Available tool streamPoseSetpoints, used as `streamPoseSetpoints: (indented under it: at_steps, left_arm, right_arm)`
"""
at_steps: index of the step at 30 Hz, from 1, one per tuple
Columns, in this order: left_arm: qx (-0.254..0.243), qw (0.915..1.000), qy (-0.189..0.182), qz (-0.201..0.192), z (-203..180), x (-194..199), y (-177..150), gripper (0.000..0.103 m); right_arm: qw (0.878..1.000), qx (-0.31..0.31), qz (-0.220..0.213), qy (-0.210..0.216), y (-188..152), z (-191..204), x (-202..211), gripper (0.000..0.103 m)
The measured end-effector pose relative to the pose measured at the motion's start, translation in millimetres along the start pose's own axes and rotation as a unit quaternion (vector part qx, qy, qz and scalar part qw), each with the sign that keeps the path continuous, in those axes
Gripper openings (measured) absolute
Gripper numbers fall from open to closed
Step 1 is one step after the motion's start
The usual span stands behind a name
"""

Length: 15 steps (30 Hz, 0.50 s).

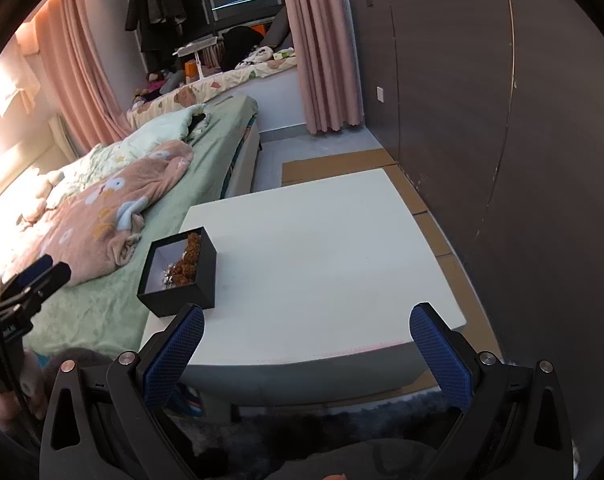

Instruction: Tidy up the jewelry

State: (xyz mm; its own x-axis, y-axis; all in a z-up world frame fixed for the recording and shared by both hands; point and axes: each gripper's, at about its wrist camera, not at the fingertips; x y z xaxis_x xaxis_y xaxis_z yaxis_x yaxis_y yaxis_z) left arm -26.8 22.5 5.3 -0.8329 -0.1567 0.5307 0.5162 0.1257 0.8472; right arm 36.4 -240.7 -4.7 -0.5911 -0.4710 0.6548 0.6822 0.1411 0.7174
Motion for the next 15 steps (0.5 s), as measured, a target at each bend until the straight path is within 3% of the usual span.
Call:
streamPoseSetpoints:
  at_steps: [15]
  left_arm:
    - [-0.017, 0.9994, 0.009, -0.029, -3.3, 9.4, -2.0, 0.099]
  right_arm:
    - [1.0, 0.001, 0.001, -0.003, -3.5, 3.6, -1.3, 0.103]
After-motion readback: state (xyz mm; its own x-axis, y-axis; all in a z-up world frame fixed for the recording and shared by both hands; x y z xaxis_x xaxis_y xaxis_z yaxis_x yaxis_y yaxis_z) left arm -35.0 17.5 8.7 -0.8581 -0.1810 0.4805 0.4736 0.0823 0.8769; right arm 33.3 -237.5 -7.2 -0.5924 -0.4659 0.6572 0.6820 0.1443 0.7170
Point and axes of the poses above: each gripper's, at about its wrist camera, not at the fingertips, and x roughly against the way its jaws point, z to its left, y to its top, and after that the axes turned 7 degrees about y, right-handed
